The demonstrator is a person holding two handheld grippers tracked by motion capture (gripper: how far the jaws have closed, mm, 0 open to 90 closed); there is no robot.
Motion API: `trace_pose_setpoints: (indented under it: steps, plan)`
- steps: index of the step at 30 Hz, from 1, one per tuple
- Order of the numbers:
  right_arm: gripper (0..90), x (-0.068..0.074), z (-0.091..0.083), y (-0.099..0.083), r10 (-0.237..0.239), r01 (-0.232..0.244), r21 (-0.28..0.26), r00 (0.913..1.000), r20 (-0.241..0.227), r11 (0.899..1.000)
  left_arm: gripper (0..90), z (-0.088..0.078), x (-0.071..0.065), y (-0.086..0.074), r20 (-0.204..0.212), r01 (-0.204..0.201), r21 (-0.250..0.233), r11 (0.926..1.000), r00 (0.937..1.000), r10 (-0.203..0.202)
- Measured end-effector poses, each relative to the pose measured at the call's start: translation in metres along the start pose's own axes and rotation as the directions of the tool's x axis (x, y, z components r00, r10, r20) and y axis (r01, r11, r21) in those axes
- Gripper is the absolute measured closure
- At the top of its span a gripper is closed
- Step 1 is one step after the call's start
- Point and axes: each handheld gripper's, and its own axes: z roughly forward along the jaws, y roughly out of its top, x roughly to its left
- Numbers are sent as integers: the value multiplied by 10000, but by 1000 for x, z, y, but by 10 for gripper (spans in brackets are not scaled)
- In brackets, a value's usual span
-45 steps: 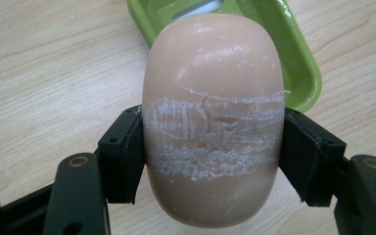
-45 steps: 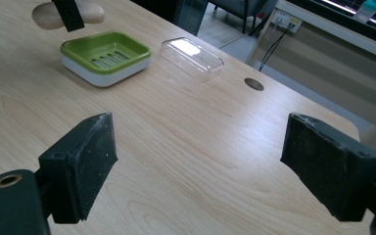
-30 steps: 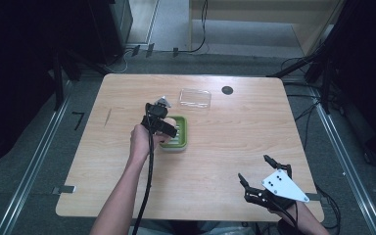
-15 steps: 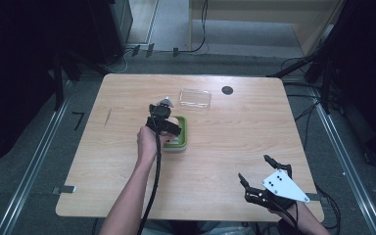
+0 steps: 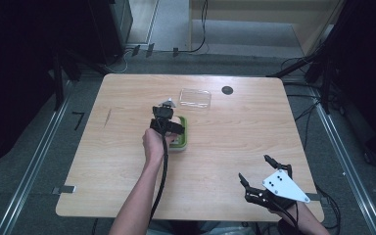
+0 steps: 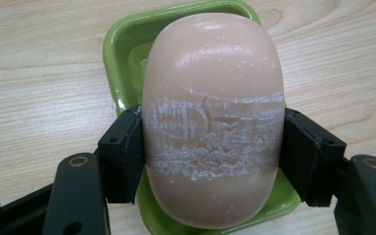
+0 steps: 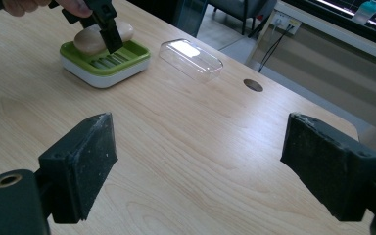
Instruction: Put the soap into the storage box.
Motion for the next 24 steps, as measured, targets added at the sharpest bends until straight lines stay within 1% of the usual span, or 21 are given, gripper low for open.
trace_pose_setpoints:
  steps: [3,4,8,9,10,12,14,15,17,21,24]
  plan:
    - [131,0,0,0,5,-5,-11,10000,18,10000,340,3,-2,0,-19,17,-48,10000,10000,-17]
    - [131,0,0,0,1,-1,-13,10000,22,10000,340,4,-3,0,-106,13,-64,10000,9999,-14]
    - [131,0,0,0,11,-11,-17,10000,10,10000,340,7,-2,-1,-60,101,-67,9999,9999,-101]
    - [131,0,0,0,11,-11,-17,10000,10,10000,340,8,-2,-1,-39,194,-122,9997,9998,-195]
    - [131,0,0,0,5,-5,-17,10000,9,10000,340,8,-2,-1,-102,208,-128,9997,9997,-209]
    - [131,0,0,0,-14,14,-14,10000,19,10000,340,10,-2,-1,-26,278,-158,9995,9996,-278]
    - [131,0,0,0,-21,21,-14,10000,10,10000,340,11,-3,-2,-94,240,-146,9996,9997,-241]
    - [131,0,0,0,-18,18,-21,10000,12,10000,340,12,-3,-2,-60,249,-129,9996,9997,-250]
    - [131,0,0,0,-21,21,-18,10000,10,10000,340,13,-5,-2,-166,193,-132,9997,9997,-196]
    - [131,0,0,0,-21,21,-26,10000,18,10000,340,16,-6,-3,-147,271,-192,9994,9995,-274]
    - [131,0,0,0,-23,23,-23,10000,13,10000,339,17,-6,-3,-242,249,-160,9996,9994,-253]
